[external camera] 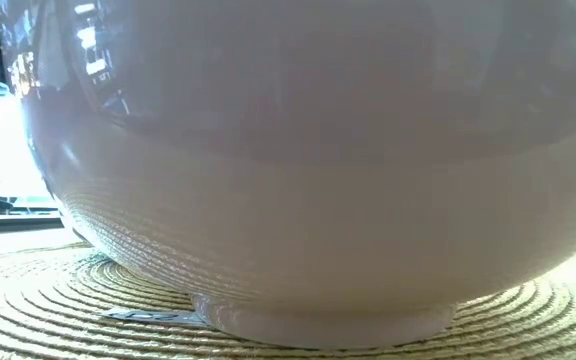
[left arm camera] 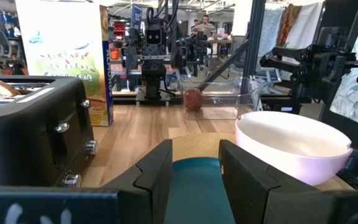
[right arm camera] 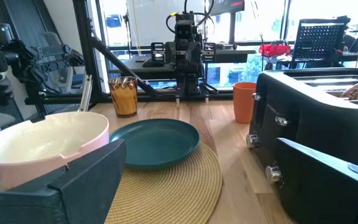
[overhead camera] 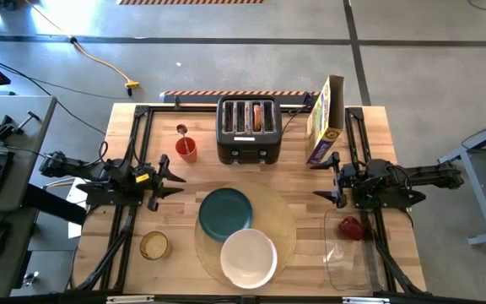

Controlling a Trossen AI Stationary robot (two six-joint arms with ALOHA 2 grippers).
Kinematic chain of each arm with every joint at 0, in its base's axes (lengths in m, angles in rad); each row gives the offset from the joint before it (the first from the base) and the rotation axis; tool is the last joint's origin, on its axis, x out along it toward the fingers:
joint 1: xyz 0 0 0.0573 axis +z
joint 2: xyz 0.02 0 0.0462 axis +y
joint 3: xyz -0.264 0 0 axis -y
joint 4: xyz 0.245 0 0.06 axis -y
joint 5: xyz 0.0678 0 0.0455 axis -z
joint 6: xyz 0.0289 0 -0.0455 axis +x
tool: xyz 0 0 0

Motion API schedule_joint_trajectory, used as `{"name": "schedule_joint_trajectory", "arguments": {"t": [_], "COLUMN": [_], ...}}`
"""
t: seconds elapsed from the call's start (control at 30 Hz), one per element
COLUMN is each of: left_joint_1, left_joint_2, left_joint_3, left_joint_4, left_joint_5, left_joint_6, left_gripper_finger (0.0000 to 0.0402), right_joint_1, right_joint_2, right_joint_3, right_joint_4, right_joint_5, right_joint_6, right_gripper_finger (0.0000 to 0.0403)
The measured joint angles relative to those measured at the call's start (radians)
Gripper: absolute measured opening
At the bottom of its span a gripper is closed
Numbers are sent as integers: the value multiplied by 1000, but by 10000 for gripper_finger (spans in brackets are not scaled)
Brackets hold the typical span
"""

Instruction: Arrange a breakfast setting

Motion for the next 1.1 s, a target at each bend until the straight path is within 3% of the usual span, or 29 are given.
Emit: {"name": "schedule_joint_trajectory", "arguments": {"t": [0.2,1.1], "left_joint_1": [1,1], "left_joint_2": [0,0], "left_joint_3": [0,0], "left_joint_4": [-1,-2], "left_joint_5": [-4,-2], "left_joint_6": [75,-25], "left_gripper_finger": [122,122], "right_joint_1": [0,0], "right_joint_2": [0,0], "right_joint_3": [0,0], "right_joint_4": [0,0], "right_joint_5": [0,0], "right_joint_6": [0,0], "right_gripper_finger": [399,399]}}
